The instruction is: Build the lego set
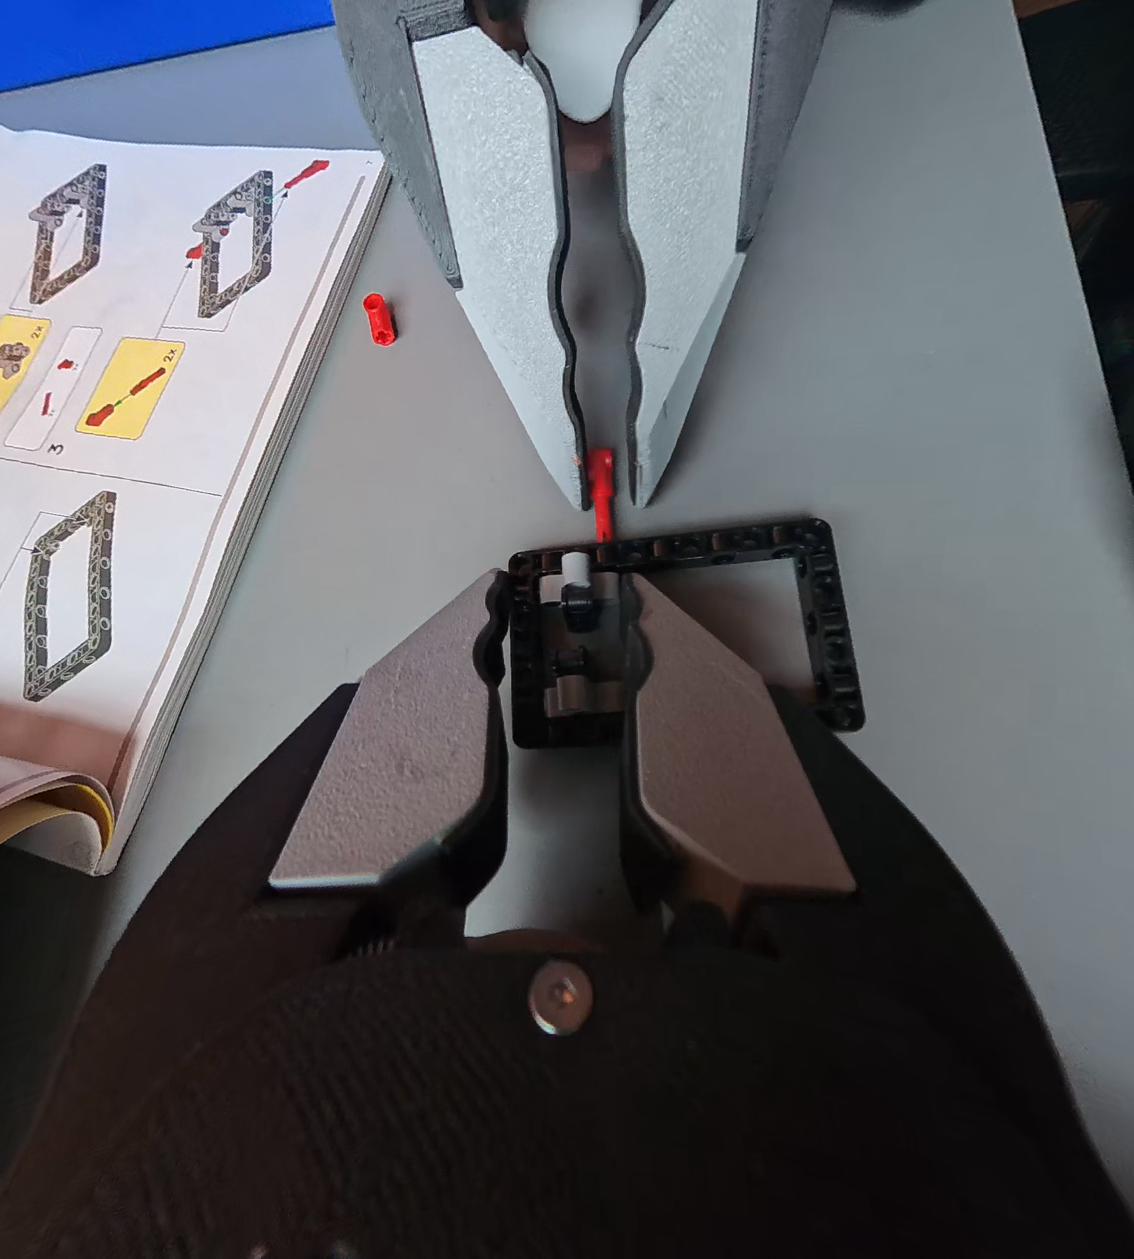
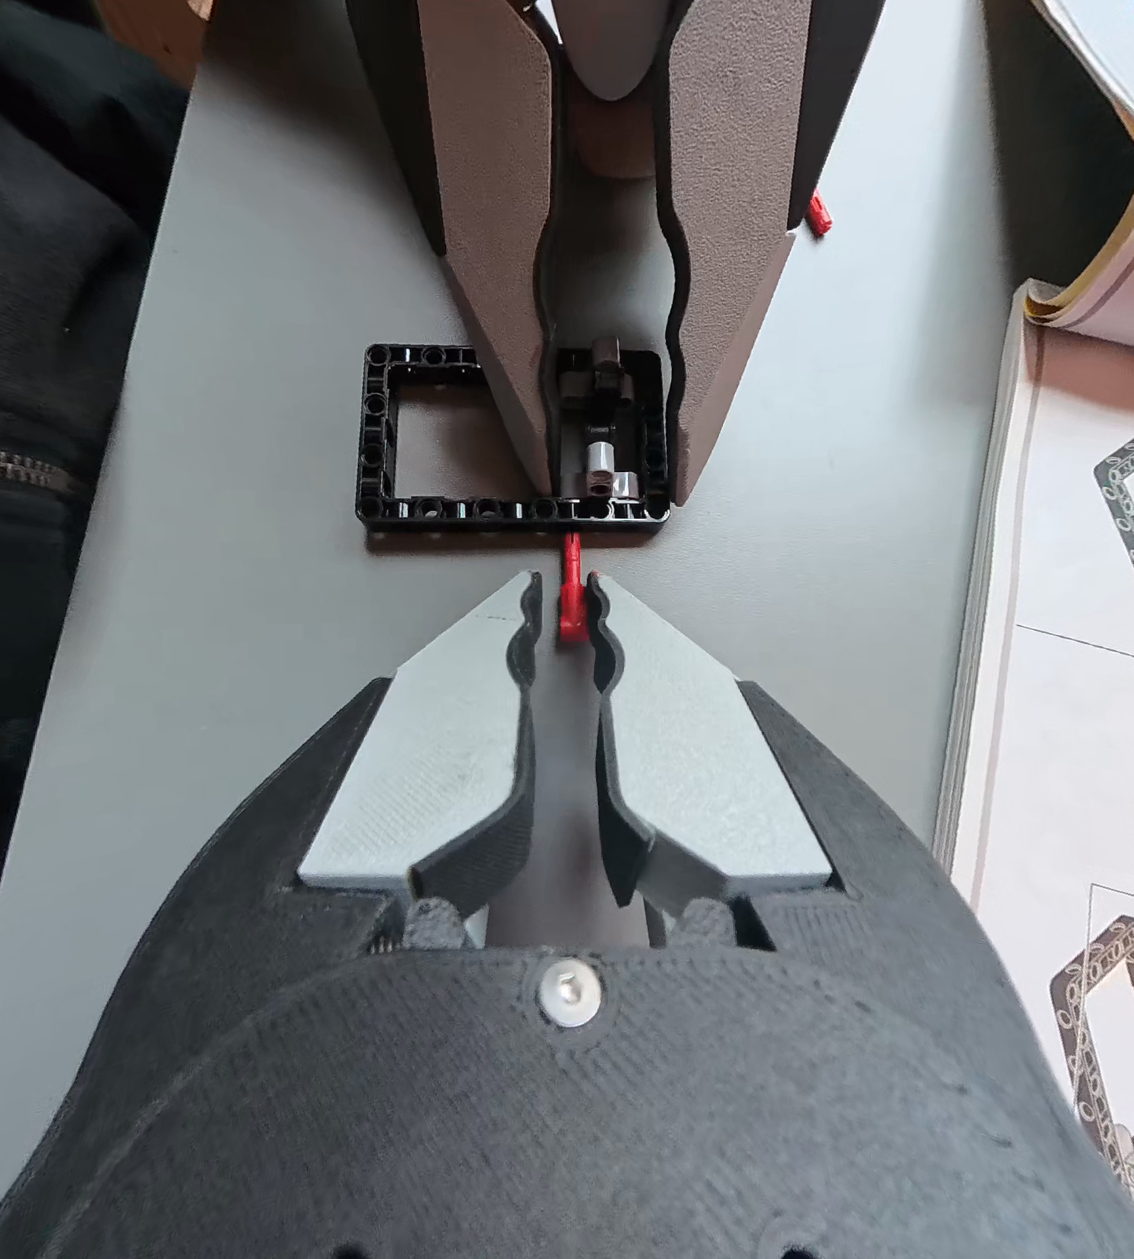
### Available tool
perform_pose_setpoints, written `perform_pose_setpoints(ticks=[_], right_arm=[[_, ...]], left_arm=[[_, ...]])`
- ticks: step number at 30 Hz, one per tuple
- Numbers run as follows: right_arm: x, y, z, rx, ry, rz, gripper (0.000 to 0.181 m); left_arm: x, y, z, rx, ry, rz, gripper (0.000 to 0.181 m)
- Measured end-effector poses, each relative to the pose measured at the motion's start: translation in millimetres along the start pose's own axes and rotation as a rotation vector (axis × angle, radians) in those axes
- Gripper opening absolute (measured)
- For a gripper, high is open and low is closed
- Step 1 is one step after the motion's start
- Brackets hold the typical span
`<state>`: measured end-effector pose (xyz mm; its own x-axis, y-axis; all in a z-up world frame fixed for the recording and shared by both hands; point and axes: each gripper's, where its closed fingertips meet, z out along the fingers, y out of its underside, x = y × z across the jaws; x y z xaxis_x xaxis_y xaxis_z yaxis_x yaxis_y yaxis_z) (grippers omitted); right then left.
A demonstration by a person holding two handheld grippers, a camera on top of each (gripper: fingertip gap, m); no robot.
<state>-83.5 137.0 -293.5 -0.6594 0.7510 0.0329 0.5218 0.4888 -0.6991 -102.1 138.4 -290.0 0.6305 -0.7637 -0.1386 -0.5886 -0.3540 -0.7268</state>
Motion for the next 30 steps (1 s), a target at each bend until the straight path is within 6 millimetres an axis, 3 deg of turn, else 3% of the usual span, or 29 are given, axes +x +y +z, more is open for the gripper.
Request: perform_pose_setpoints(ticks=[3, 7, 12, 18, 20, 23, 30], right_arm=[[1.3, 0.8, -0.6, 0.005, 0.008, -0.01, 0.005], [3.7, 5.9, -5.3, -0.005, 0.018, 0.004, 0.018], [11.3, 10.9, -16.4, 0.025, 0.019, 0.061, 0.016], [8.9, 9.1, -8.0, 0.018, 0.025, -0.003, 0.019], [6.4, 8.3, -7.1, 0.022, 0.01, -0.024, 0.006], [6.0, 8.5, -7.9, 0.017, 0.029, -0.057, 0.006], [13.1, -17.0, -30.3, 0.136, 0.266, -0.264, 0.005]], left_arm=[[-0.1, 0.0, 0.1, 0.0, 0.007, -0.003, 0.031], [0.1, 0.2, -0.2, 0.0, 0.012, 0.001, 0.031], [0.4, 0.4, -0.1, -0.001, 0.035, 0.0, 0.031], [2.6, 0.1, -2.1, 0.006, 0.065, 0.0, 0.041], [3.0, -2.5, -5.2, 0.022, 0.068, -0.013, 0.041], [3.7, -13.0, -12.6, 0.055, 0.072, -0.04, 0.039], [6.5, -26.7, -7.3, -0.02, 0.115, -0.13, 0.026]])
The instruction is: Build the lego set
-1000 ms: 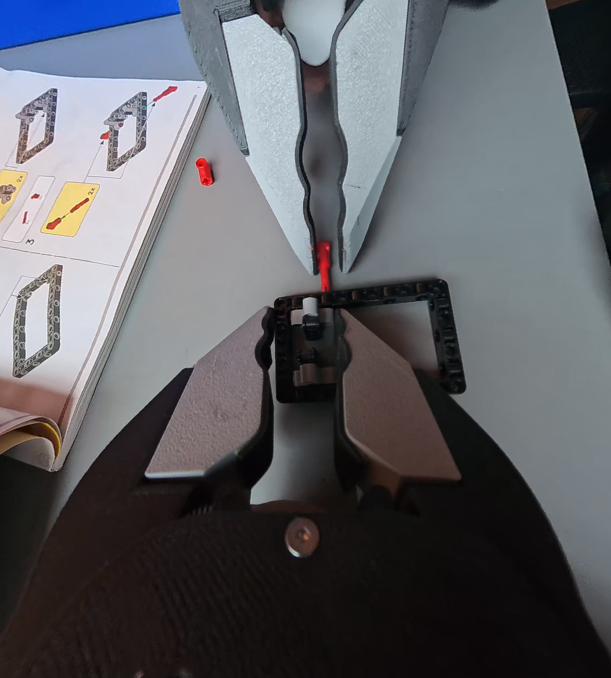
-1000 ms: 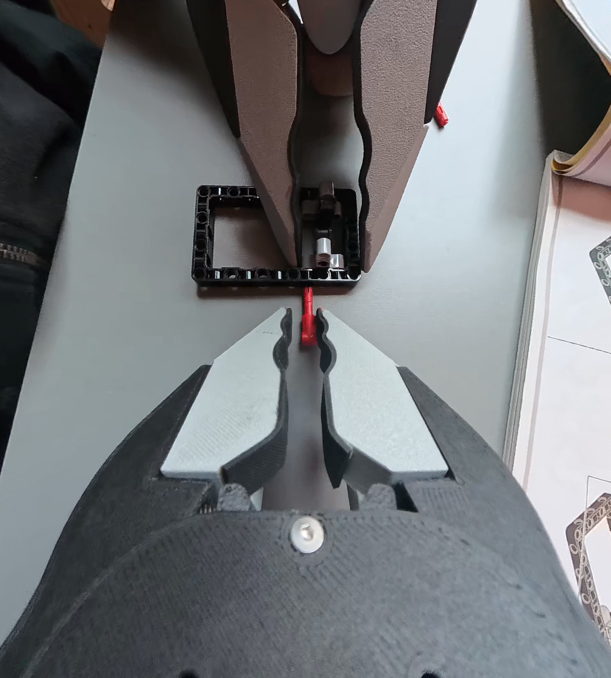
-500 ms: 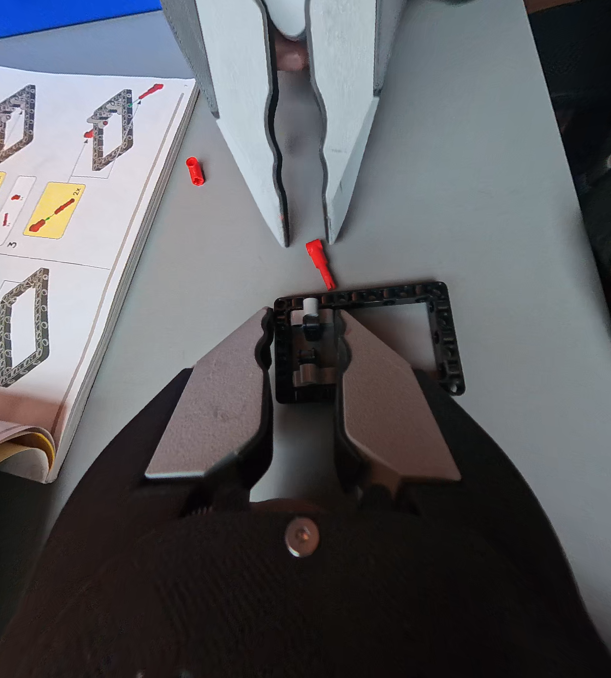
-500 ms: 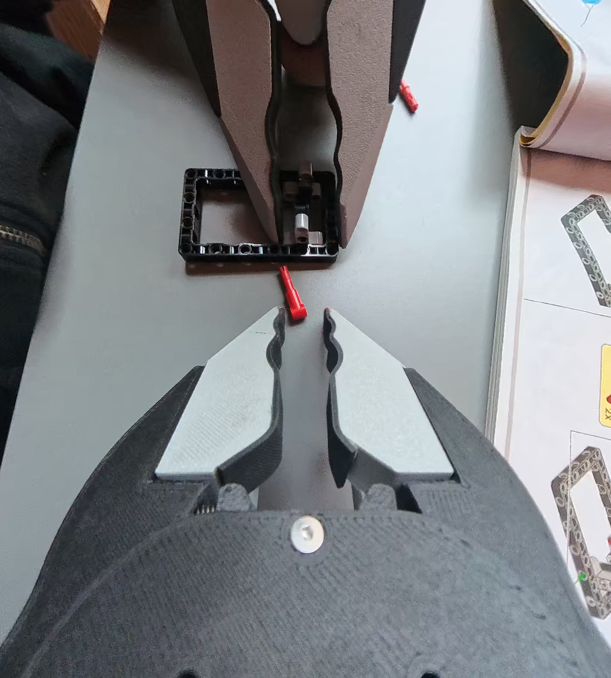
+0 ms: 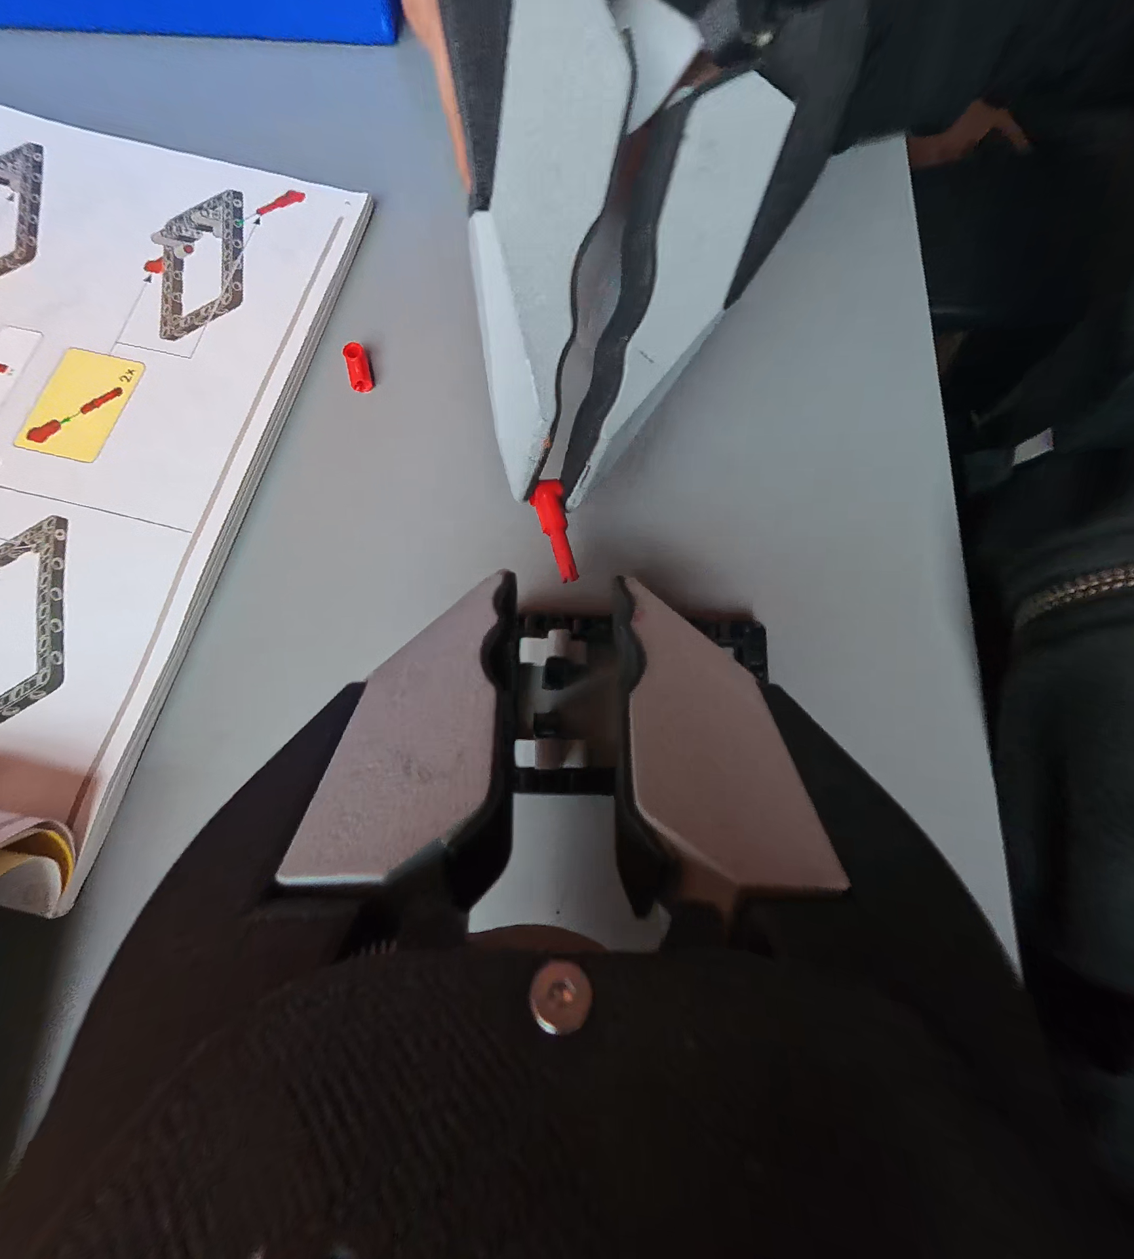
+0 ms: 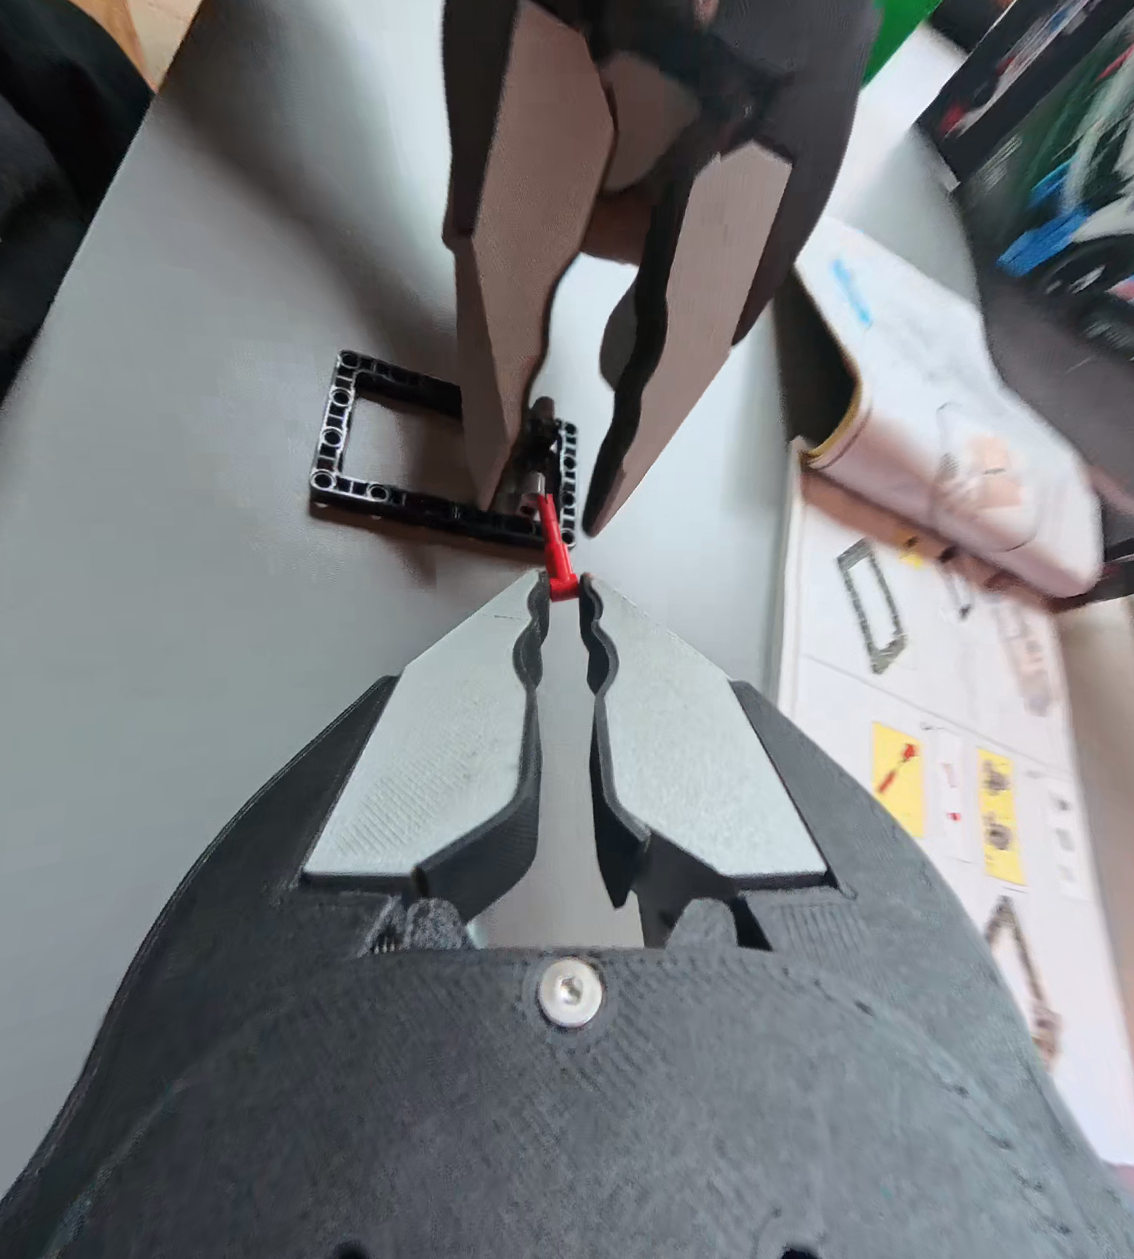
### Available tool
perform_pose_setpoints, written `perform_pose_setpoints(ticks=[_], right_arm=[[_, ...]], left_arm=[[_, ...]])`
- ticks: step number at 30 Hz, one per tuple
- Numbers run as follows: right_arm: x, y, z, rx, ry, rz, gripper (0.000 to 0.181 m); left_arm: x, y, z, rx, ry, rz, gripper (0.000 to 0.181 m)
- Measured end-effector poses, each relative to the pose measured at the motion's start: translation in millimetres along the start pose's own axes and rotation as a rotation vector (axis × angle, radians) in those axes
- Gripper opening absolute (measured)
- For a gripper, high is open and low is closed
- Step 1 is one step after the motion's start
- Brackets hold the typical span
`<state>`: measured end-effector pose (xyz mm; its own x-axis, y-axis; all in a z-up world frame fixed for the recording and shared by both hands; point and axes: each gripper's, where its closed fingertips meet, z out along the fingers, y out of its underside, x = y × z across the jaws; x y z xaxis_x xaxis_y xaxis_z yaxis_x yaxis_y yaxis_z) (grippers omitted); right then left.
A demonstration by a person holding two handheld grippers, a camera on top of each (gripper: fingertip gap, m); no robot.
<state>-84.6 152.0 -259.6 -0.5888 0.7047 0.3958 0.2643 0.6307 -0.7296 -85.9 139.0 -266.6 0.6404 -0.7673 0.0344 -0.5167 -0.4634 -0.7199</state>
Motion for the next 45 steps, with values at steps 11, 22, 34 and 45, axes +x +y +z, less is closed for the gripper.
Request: perform_pose_setpoints(ticks=[11, 22, 34, 45], right_arm=[[-0.3, -8.7, -4.2, 0.041, 0.047, -0.049, 0.005], [-2.8, -12.3, -3.0, 0.137, -0.185, 0.343, 0.008], [7.0, -8.1, 2.7, 0.121, -0.151, 0.406, 0.004], [13.9, -1.9, 3.4, 0.07, -0.088, 0.415, 0.006]], left_arm=[[-1.4, -8.0, 5.3, 0.028, 0.025, 0.0, 0.003], [-12.3, -9.1, 7.0, -0.129, -0.362, 0.545, 0.003], [-21.9, -13.0, 3.0, -0.183, -0.631, 0.796, 0.003], [-29.0, -25.1, -7.2, -0.184, -0.877, 1.0, 0.002]])
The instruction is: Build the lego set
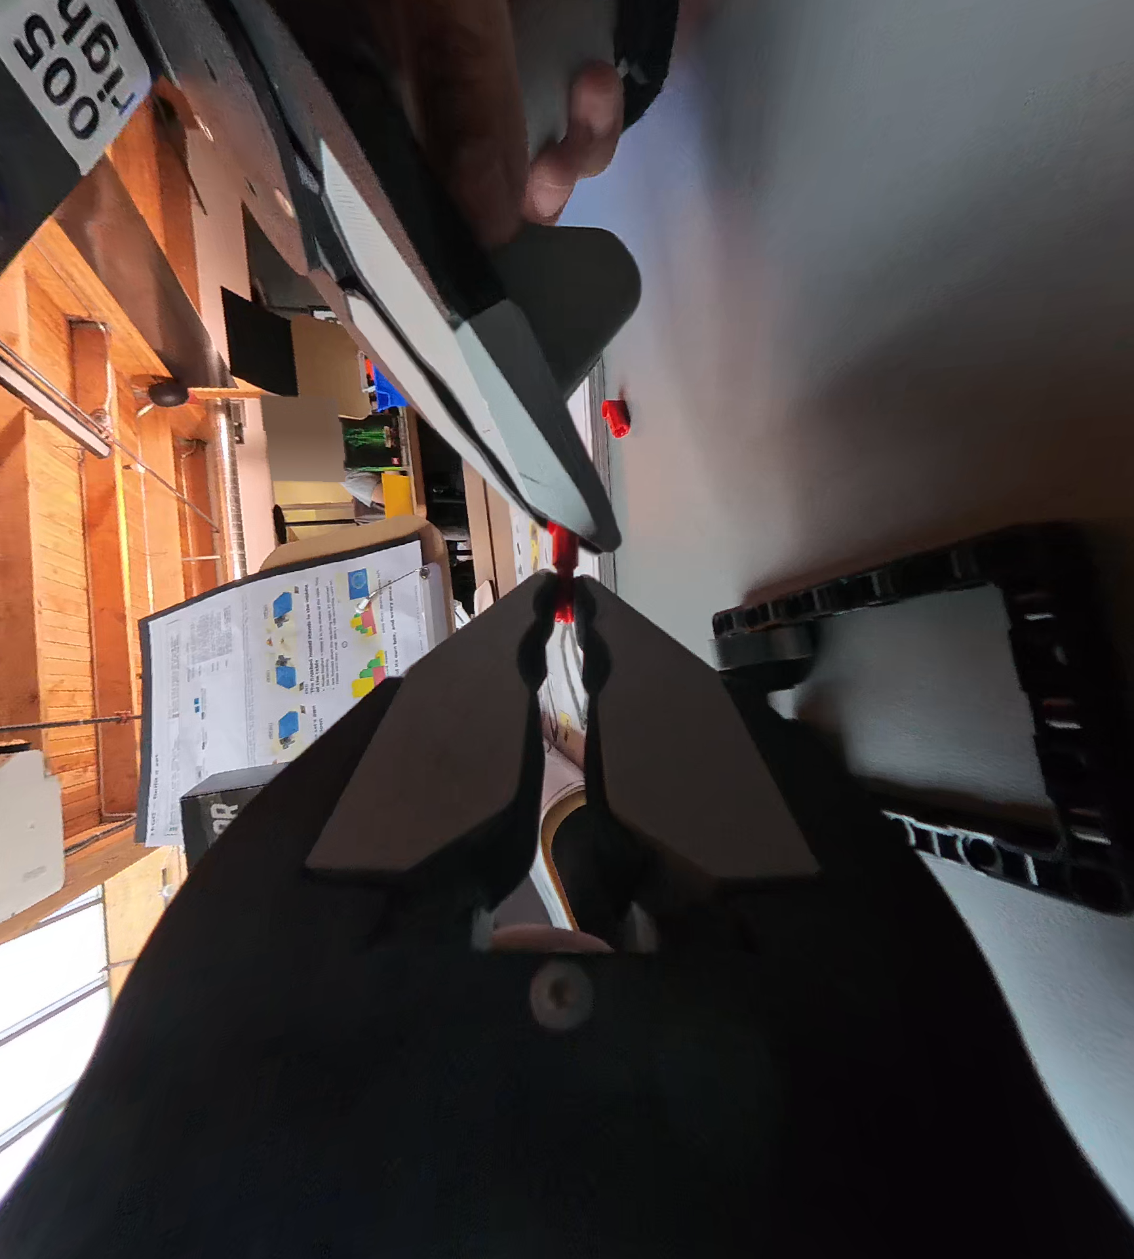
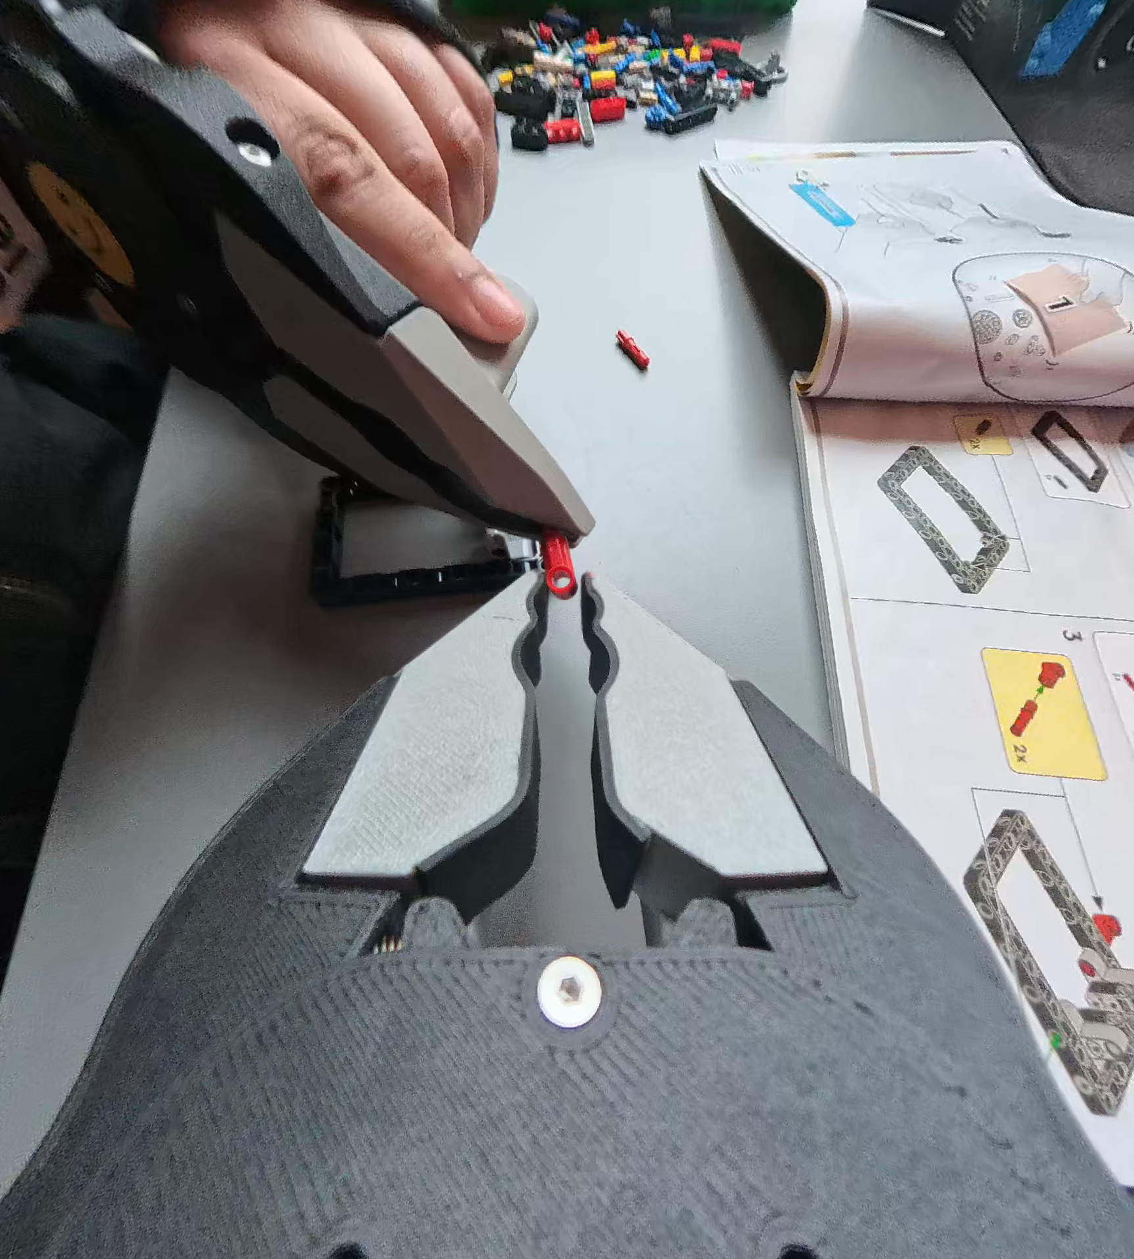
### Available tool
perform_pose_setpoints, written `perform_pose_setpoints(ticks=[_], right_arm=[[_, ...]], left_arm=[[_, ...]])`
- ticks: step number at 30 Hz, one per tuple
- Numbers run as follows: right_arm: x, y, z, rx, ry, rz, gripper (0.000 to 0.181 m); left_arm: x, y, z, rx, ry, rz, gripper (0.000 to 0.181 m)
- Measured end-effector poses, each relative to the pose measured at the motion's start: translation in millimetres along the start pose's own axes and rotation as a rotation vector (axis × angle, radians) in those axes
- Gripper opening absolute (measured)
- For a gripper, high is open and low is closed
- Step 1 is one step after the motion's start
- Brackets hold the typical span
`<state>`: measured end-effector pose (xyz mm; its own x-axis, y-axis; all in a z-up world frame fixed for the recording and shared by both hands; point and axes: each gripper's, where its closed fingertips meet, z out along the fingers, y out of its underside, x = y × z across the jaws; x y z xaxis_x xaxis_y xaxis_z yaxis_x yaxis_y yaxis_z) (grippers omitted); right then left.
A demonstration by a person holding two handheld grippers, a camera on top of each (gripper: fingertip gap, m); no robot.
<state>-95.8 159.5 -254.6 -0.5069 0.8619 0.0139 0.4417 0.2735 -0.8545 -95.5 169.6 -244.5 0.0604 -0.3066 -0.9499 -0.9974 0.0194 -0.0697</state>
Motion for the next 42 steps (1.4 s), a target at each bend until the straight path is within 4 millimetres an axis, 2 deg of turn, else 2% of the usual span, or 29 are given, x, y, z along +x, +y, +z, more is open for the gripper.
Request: perform_pose_setpoints(ticks=[5, 8, 10, 13, 15, 17, 19, 26, 42], right_arm=[[1.7, 0.1, 1.0, -0.003, 0.037, -0.045, 0.006], [0.0, -4.8, 0.0, 0.021, 0.022, -0.047, 0.013], [2.2, -4.8, -0.7, 0.018, 0.048, -0.077, 0.005], [2.1, -4.6, -0.6, 0.005, 0.068, -0.114, 0.005], [1.7, -3.7, -1.1, -0.007, 0.076, -0.134, 0.005], [0.8, 1.5, -0.8, -0.038, 0.067, -0.137, 0.005], [-2.5, 2.3, -0.7, -0.041, 0.042, -0.125, 0.004], [-8.0, 7.3, -0.1, -0.064, 0.031, -0.189, 0.005], [-8.6, 4.7, 3.5, -0.041, 0.035, -0.209, 0.004]], left_arm=[[0.3, 2.7, 1.9, -0.002, 0.001, -0.005, 0.002], [3.1, 4.0, 3.9, -0.006, 0.005, 0.009, 0.002], [3.9, 2.3, 3.8, 0.01, 0.013, -0.01, 0.003], [4.2, 2.8, 4.0, 0.011, 0.016, -0.042, 0.002], [3.8, 2.2, 1.8, 0.035, 0.023, -0.085, 0.004], [2.6, 1.5, -2.8, 0.068, 0.033, -0.147, 0.015], [10.7, 0.0, -5.6, 0.097, 0.123, -0.242, 0.004], [18.4, -5.4, -7.5, 0.164, 0.295, -0.44, 0.004], [20.4, -4.0, -6.8, 0.19, 0.298, -0.459, 0.004]])
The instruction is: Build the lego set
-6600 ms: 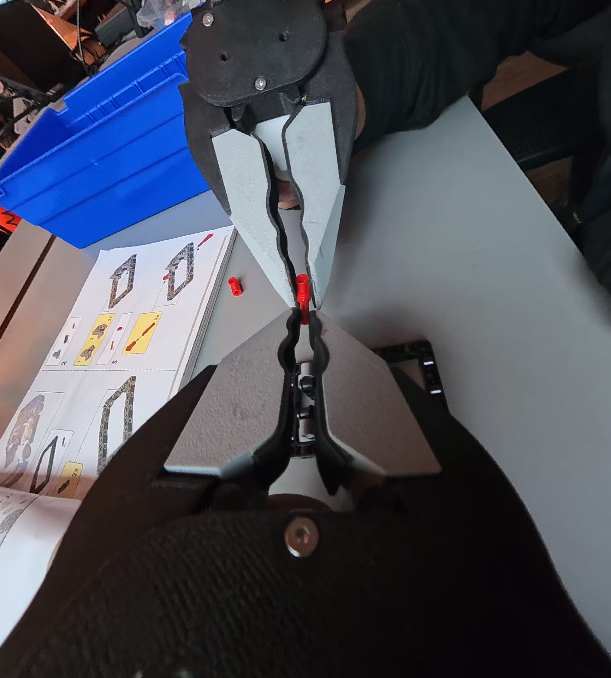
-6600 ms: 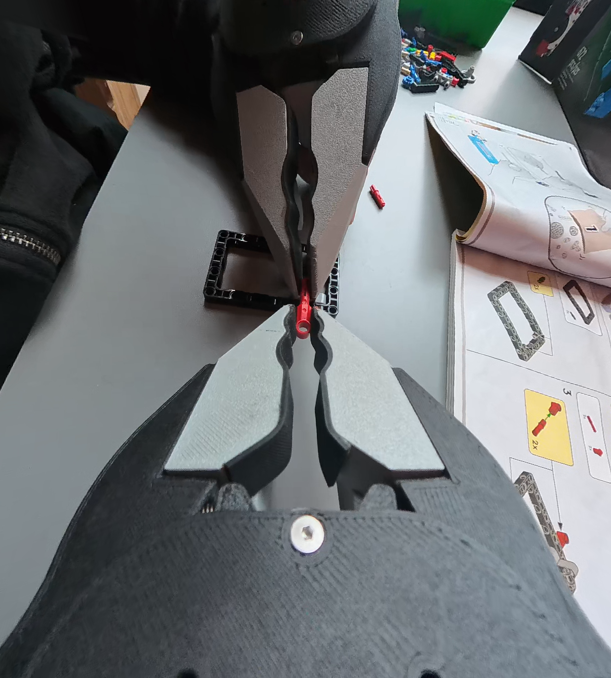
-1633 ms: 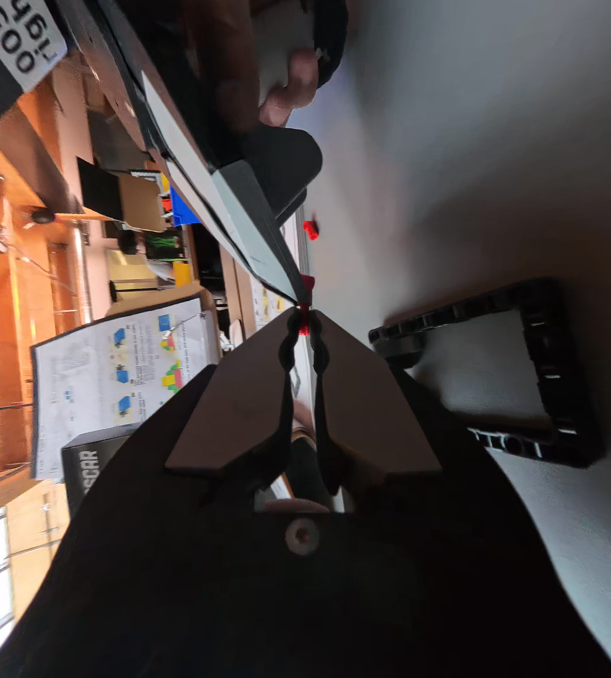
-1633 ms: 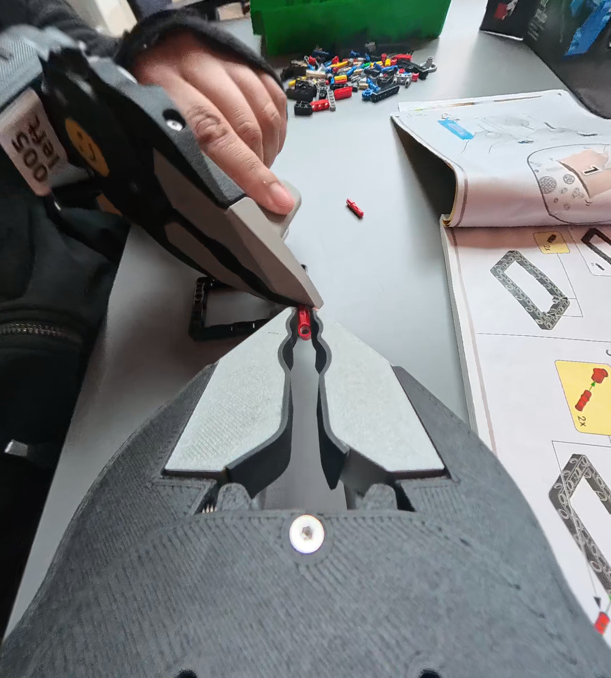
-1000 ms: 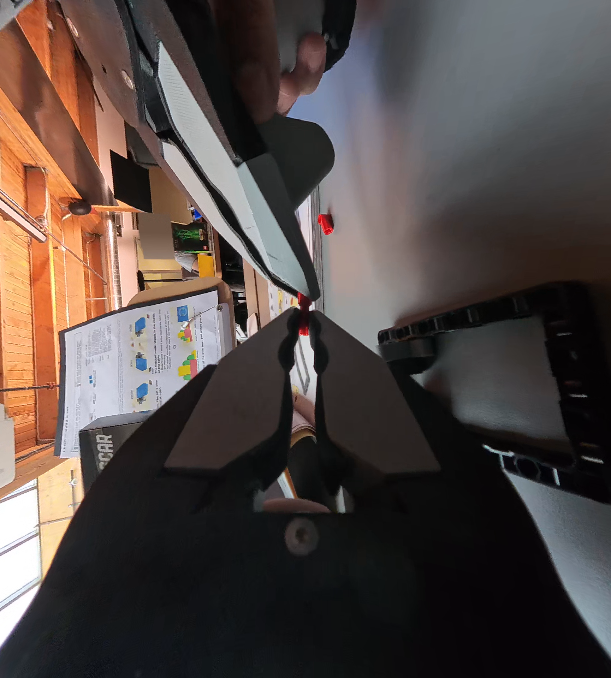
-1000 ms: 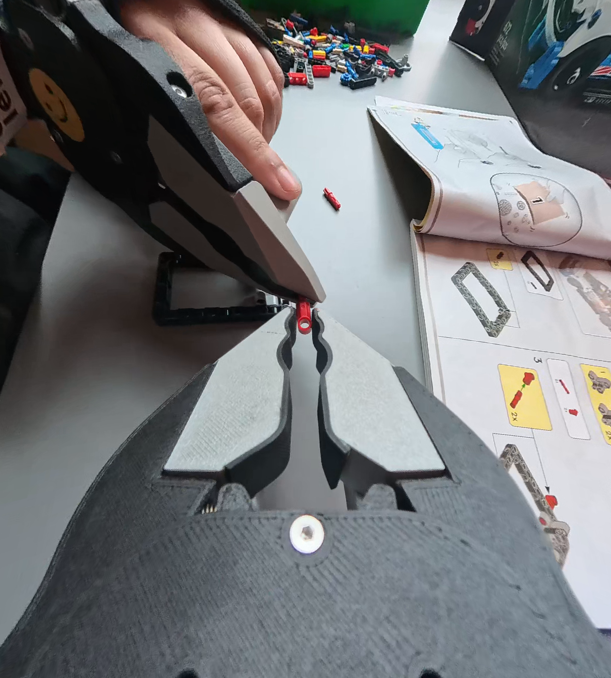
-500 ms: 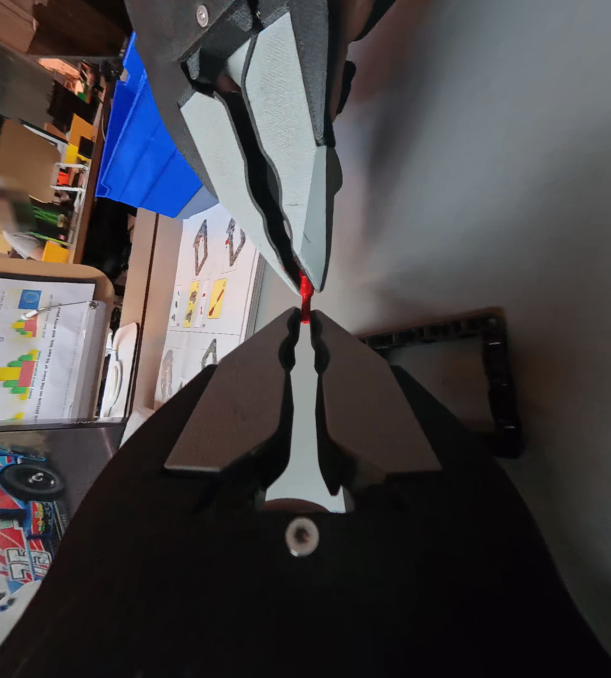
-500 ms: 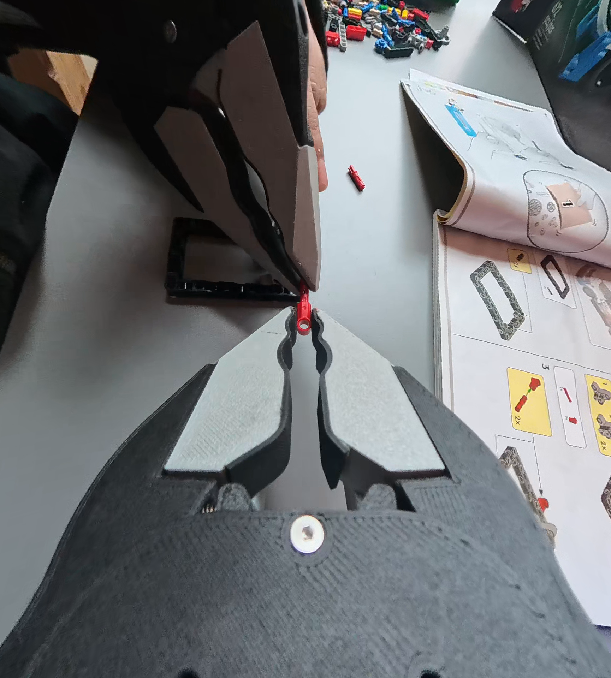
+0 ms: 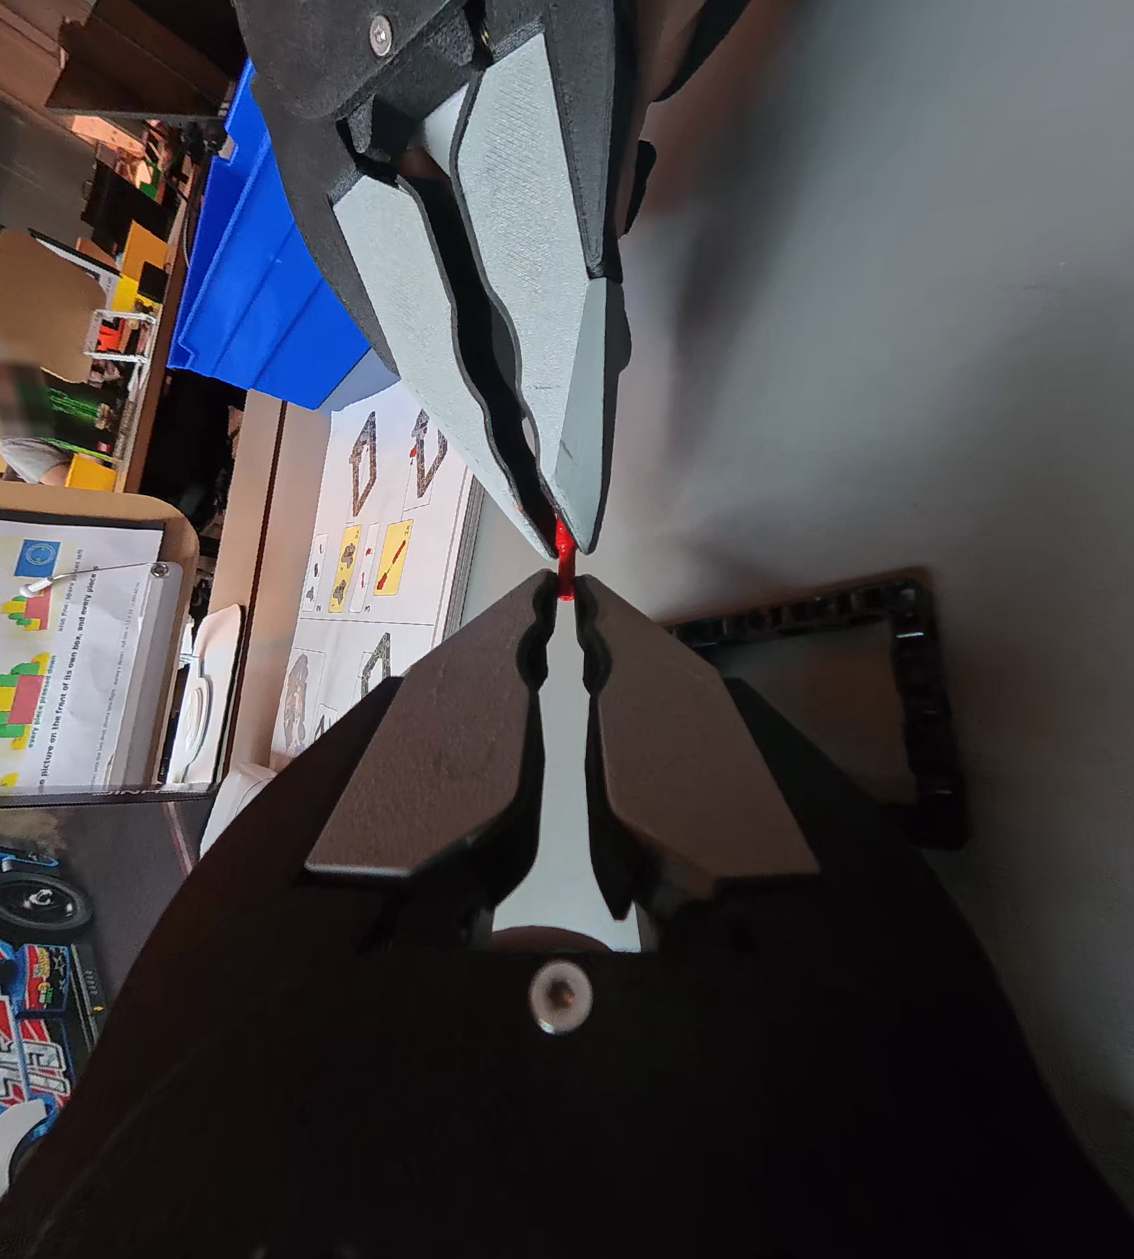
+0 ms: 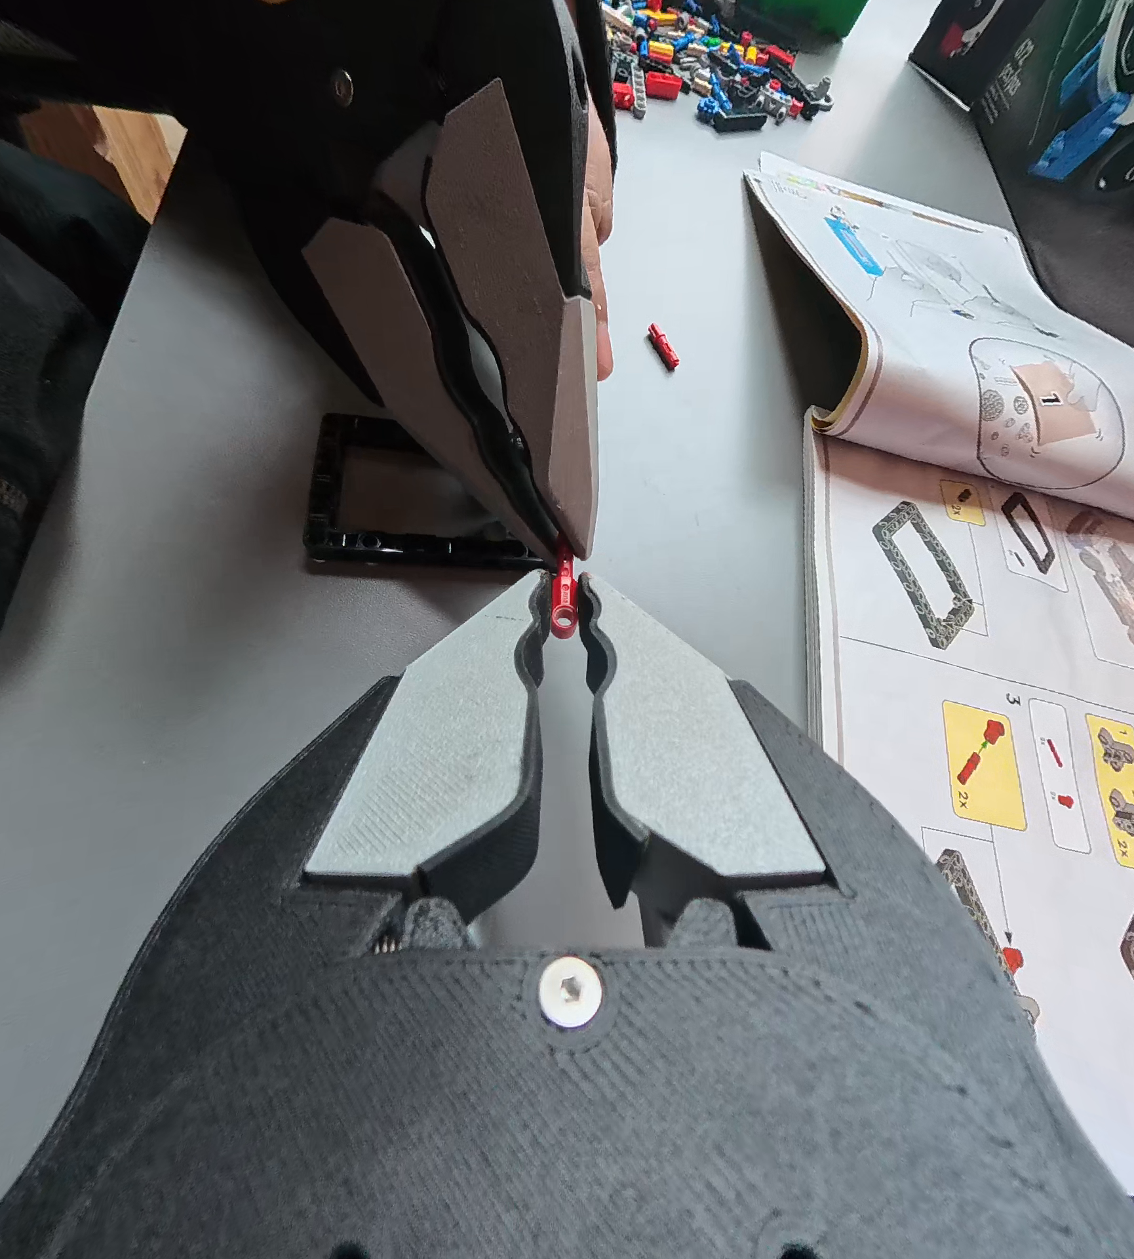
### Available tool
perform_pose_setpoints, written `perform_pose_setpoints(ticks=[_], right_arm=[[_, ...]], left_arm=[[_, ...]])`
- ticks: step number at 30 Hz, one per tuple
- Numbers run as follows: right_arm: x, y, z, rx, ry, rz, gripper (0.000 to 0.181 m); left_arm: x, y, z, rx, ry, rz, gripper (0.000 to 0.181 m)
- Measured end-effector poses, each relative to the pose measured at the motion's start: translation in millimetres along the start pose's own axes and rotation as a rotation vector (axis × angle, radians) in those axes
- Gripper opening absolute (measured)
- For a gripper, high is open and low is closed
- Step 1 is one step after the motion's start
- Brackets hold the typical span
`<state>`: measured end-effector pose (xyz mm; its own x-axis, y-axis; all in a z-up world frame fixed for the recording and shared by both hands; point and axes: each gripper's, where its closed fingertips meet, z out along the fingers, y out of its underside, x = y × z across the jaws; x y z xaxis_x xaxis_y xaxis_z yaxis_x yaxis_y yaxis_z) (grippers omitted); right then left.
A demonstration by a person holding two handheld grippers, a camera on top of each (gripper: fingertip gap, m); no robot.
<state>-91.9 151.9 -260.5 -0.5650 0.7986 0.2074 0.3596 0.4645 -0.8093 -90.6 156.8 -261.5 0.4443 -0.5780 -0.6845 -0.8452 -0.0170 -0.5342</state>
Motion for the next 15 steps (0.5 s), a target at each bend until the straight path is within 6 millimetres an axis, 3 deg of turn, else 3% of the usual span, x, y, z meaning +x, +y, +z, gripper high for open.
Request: perform_pose_setpoints(ticks=[4, 7, 11, 15], right_arm=[[-3.2, 3.0, 1.6, -0.024, -0.021, 0.003, 0.004], [-6.8, 10.0, 3.6, -0.072, -0.049, 0.025, 0.004], [-14.3, 17.4, 8.5, -0.146, -0.09, 0.048, 0.004], [-22.8, 23.0, 12.5, -0.207, -0.13, 0.061, 0.004]], left_arm=[[5.2, 0.3, -0.3, 0.009, 0.044, -0.052, 0.004], [9.9, 4.4, -7.1, -0.005, 0.154, -0.163, 0.029], [14.7, 23.5, -16.7, -0.073, 0.32, -0.275, 0.041], [24.4, 32.5, -13.8, -0.101, 0.457, -0.354, 0.039]])
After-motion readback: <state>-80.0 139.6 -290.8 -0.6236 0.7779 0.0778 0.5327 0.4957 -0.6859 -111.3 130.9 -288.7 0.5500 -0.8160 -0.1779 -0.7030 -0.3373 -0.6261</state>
